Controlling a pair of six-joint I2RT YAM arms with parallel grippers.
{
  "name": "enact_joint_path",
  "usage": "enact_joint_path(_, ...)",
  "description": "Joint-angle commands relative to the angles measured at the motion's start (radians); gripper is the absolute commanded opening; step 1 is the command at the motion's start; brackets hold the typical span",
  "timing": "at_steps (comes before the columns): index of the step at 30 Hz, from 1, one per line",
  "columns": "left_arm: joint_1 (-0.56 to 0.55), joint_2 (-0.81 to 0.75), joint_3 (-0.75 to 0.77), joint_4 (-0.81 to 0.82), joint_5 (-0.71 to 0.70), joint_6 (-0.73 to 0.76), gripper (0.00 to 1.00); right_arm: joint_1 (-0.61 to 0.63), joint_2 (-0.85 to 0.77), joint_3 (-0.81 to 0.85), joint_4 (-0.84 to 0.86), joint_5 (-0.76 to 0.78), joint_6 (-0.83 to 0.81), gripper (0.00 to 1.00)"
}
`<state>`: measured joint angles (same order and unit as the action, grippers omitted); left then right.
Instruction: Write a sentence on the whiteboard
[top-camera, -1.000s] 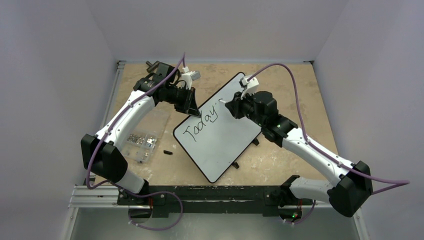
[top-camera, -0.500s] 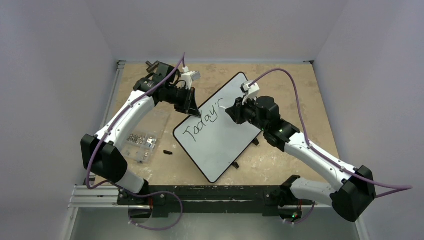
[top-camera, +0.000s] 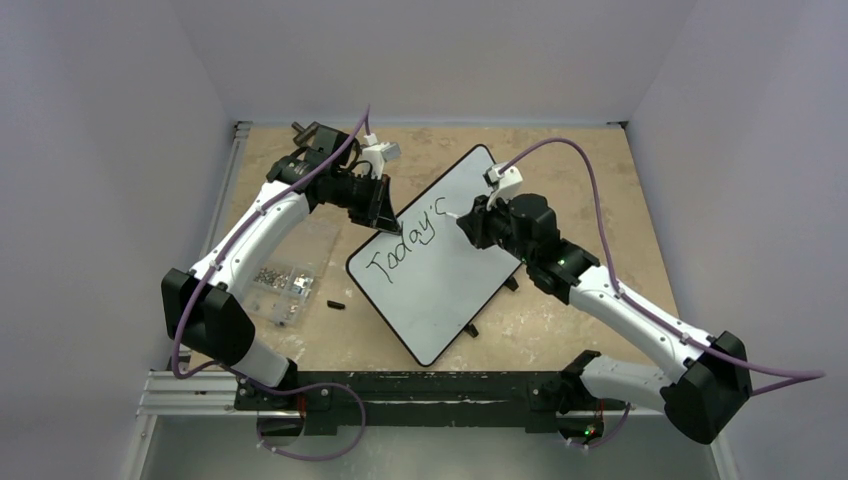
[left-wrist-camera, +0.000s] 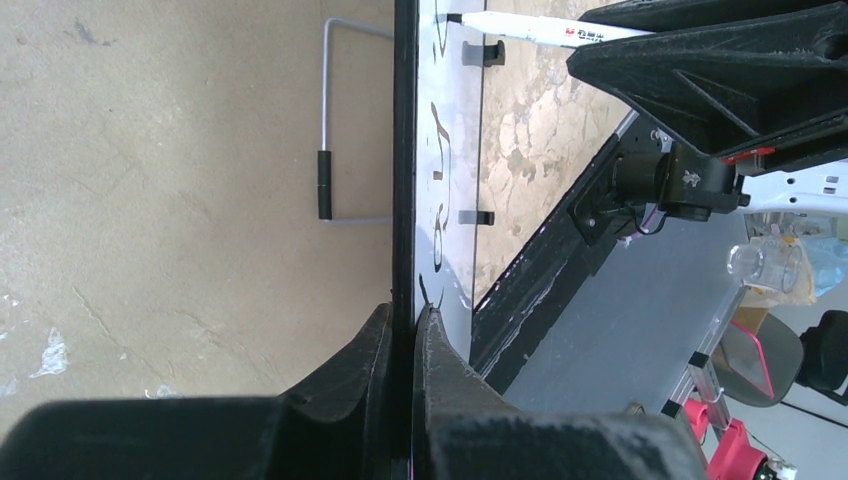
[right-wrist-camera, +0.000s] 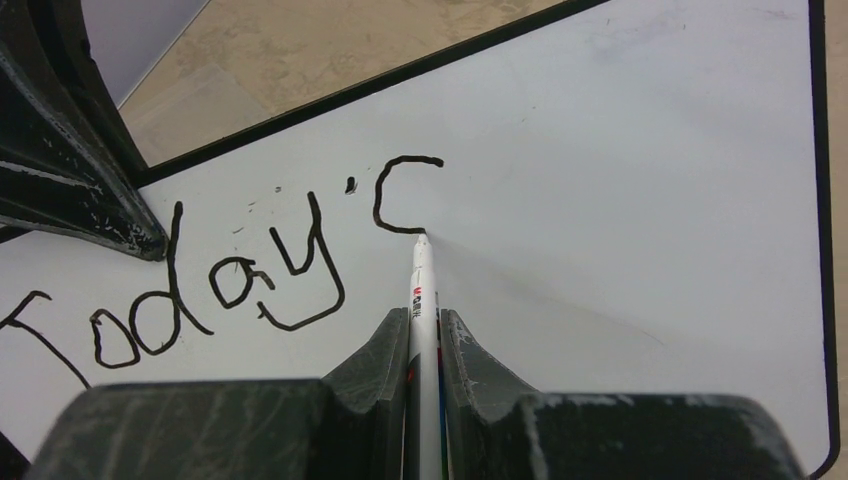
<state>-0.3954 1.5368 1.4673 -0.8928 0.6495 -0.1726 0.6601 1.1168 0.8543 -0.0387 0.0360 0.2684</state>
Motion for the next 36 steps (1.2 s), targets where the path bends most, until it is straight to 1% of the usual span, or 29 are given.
enact_joint_path(1, 0.004, -0.048, 0.005, 0.039, -0.088, 0.039, 0.00, -0.001, 0.024, 0.037, -0.020, 0.068, -0.013, 0.00)
enact_joint_path(7, 0.005, -0.050, 0.004, 0.038, -0.088, 0.039, 0.00, -0.003, 0.037, 0.044, -0.030, 0.089, -0.022, 0.00)
enact_joint_path(14, 0.005, -0.050, 0.005, 0.038, -0.091, 0.039, 0.00, -0.002, 0.014, 0.013, -0.043, 0.076, -0.006, 0.00)
enact_joint_path(26, 0.005, -0.052, 0.004, 0.040, -0.088, 0.038, 0.00, -0.002, -0.038, -0.041, -0.070, 0.002, 0.022, 0.00)
enact_joint_path(30, 0.004, -0.052, 0.003, 0.040, -0.087, 0.038, 0.00, -0.002, -0.043, -0.040, -0.070, -0.001, 0.023, 0.00)
enact_joint_path(36, 0.004, -0.056, 0.003, 0.041, -0.088, 0.038, 0.00, -0.002, -0.037, -0.028, -0.056, -0.054, 0.020, 0.00)
